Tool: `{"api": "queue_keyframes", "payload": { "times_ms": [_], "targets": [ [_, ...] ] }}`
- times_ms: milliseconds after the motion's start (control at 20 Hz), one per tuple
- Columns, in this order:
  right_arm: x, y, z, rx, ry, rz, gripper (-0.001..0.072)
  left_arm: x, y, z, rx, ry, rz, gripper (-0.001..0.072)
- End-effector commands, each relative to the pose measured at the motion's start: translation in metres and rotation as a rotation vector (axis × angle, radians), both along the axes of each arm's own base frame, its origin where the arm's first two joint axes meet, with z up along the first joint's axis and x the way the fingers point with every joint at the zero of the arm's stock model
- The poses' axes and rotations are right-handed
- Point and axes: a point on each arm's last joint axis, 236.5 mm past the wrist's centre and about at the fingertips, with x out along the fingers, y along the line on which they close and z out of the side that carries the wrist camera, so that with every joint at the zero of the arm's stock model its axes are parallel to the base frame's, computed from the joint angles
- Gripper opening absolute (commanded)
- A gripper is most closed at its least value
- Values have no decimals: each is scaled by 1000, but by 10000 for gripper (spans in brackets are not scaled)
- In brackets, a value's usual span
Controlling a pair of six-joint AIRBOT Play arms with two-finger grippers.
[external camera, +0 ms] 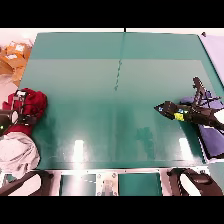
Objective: Fold the shirts.
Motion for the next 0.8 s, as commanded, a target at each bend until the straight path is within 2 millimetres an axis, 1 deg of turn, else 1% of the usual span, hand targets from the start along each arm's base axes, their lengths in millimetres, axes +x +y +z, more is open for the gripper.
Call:
{"api": "queue_keyframes", "payload": {
  "times_ms": [0,50,100,150,200,250,300,350,400,450,500,550,600,650,700,750],
  "targets": [
    [1,3,2,22,-1,-2,194,3,0,12,-41,53,47,29],
    [0,3,2,22,-1,-2,194,16,-3,39,-39,24,26,28],
    [0,4,2,23,0,-2,194,33,-10,71,-32,-32,-4,28],
    [0,4,2,23,2,0,194,53,-26,114,-34,-120,-48,28],
    [-1,4,2,23,5,3,194,69,-48,159,-51,-215,-102,28],
    [-2,5,2,24,8,5,193,81,-81,208,-87,-321,-175,28],
    [-2,5,2,23,8,5,193,86,-116,251,-140,-418,-243,28],
    [-2,5,2,24,7,5,194,86,-158,289,-215,-506,-323,28],
    [-1,4,2,24,7,4,194,80,-197,313,-290,-550,-399,28],
    [-1,4,2,24,7,4,193,72,-238,326,-380,-562,-477,28],
    [-1,4,2,23,7,4,194,64,-272,330,-459,-558,-540,28],
    [-1,4,2,24,7,4,193,54,-306,325,-534,-527,-599,28],
    [-1,4,2,23,5,3,193,45,-337,313,-595,-479,-649,29],
    [0,4,3,22,1,1,194,36,-363,297,-643,-418,-687,29],
    [1,4,4,22,-2,0,194,26,-391,275,-690,-345,-720,30],
    [1,4,4,22,-2,0,196,18,-413,253,-720,-273,-743,30]
  ]
}}
